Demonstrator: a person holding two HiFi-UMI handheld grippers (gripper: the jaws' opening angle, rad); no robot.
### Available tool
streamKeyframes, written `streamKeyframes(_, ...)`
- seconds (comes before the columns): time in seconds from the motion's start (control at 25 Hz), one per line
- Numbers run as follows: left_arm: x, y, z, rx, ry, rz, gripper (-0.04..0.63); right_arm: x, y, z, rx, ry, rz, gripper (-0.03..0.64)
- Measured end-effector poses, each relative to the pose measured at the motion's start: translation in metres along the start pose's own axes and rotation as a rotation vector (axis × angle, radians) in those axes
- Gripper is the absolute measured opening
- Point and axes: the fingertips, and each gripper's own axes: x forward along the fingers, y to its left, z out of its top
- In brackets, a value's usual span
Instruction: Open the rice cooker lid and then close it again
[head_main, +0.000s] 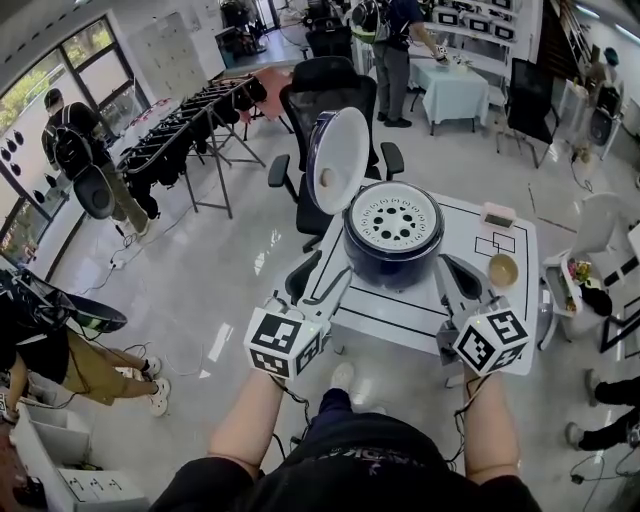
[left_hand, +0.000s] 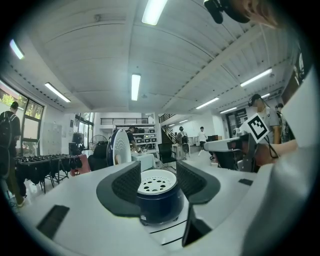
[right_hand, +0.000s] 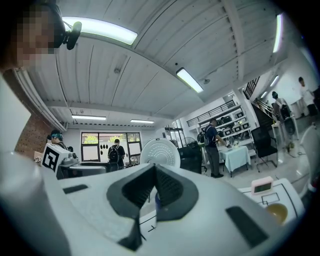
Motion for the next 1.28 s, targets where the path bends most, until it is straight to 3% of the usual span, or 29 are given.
streamKeyframes(0.6,-0.008,0.008,-0.001,-0.014,-0.001,0.026,0.222,0.0,0.005,-0.004,0.011,0.0,0.01,0.002)
streamKeyframes(1.28,0.001,0.055,-0.001,-0.063,-0.006,0.08,0.218,0.041,0.0,-0.007,0.023,0.021,0.024,0.002)
